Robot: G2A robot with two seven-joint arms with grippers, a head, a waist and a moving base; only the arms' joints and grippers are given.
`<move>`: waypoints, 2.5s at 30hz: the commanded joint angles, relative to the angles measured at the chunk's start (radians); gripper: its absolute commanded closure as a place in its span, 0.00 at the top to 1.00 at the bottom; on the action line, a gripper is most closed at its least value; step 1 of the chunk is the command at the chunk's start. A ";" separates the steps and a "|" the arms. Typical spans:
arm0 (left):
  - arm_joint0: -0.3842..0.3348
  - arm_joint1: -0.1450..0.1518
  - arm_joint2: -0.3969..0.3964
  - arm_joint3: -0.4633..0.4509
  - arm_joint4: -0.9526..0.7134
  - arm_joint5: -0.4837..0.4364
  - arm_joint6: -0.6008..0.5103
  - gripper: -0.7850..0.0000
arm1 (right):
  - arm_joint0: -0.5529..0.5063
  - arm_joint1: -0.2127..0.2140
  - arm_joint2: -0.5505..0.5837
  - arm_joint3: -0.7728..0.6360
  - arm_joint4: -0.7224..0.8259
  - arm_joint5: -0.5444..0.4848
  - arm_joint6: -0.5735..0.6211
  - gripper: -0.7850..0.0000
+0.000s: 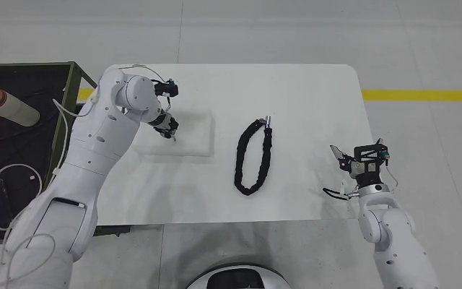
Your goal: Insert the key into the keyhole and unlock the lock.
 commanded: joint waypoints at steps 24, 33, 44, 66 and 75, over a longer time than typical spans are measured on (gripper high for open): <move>0.252 0.136 -0.382 -0.325 -0.347 -0.018 0.263 0.00 | 0.000 0.000 0.000 0.000 0.000 0.000 0.000 1.00; 0.377 0.139 -0.511 -0.065 -0.784 -0.468 0.369 0.00 | 0.000 0.000 0.000 0.000 0.000 0.000 0.000 1.00; 0.379 0.138 -0.507 -0.053 -0.796 -0.492 0.366 0.00 | 0.000 0.000 0.000 0.000 0.000 0.000 0.000 1.00; 0.379 0.138 -0.507 -0.053 -0.796 -0.492 0.366 0.00 | 0.316 -0.018 -0.283 -0.254 0.290 -0.136 0.865 1.00; 0.379 0.138 -0.507 -0.053 -0.796 -0.492 0.366 0.00 | 0.582 -0.053 -0.441 -0.111 0.362 -0.056 1.113 1.00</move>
